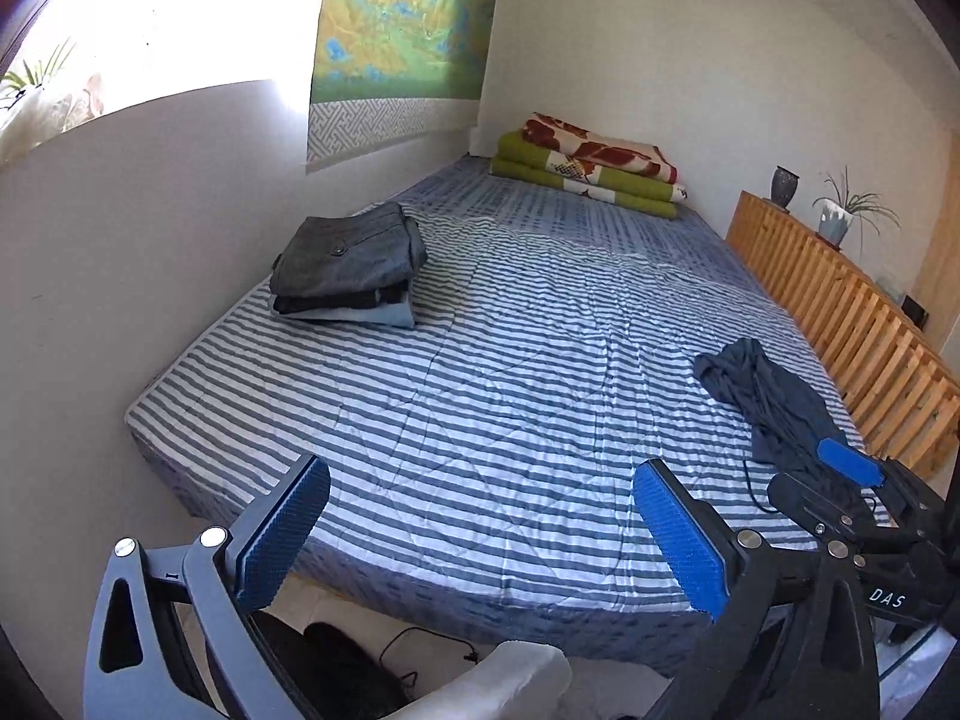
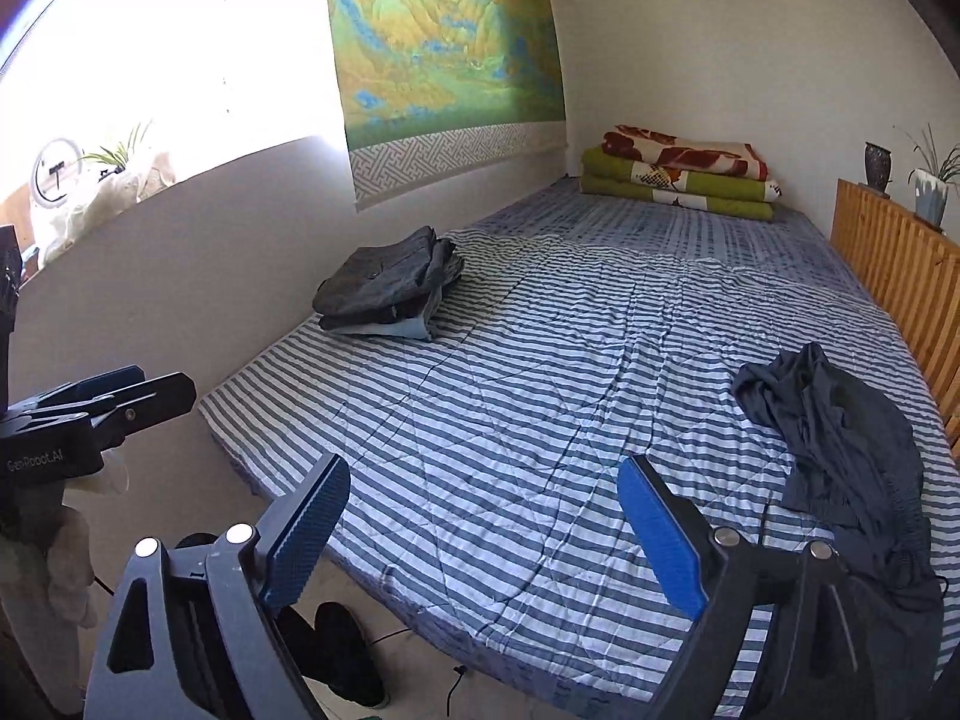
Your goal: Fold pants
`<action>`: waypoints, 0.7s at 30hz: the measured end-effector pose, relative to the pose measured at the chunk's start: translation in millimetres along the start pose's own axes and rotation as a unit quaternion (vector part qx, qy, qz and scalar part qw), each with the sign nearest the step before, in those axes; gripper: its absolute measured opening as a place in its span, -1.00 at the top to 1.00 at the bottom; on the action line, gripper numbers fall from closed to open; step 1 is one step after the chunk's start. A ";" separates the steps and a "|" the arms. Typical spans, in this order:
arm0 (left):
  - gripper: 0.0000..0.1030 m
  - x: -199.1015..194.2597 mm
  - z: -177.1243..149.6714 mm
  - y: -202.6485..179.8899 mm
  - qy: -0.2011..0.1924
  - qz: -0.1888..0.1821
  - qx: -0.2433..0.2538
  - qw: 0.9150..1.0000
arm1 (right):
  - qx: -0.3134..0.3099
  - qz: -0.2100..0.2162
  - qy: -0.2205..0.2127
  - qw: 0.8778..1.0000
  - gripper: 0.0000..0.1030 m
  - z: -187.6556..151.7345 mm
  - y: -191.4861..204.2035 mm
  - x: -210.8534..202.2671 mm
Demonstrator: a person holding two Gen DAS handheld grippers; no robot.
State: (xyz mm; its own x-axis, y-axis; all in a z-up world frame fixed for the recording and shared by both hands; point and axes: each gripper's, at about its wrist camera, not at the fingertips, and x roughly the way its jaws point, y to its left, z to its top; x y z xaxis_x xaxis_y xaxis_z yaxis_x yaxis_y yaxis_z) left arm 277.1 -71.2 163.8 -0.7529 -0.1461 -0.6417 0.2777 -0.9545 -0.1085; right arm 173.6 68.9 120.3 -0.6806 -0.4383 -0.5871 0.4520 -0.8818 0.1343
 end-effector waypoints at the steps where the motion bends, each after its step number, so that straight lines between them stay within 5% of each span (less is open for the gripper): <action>1: -0.99 1.7 -0.1 2.0 0.001 0.001 0.000 1.000 | 0.003 -0.003 0.003 1.000 -0.72 -1.9 -0.5 0.9; 21: -0.99 62.9 -2.9 26.8 0.048 0.011 -0.026 0.998 | 0.015 -0.036 0.035 0.999 -0.72 2.8 -14.7 32.3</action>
State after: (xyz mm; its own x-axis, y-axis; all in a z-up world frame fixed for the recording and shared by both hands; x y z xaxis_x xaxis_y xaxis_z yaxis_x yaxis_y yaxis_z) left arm 238.9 -105.2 118.3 -0.6861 -0.1399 -0.7139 0.3261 -0.9364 -0.1299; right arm 143.3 67.2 101.6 -0.6677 -0.3615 -0.6507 0.3856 -0.9157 0.1130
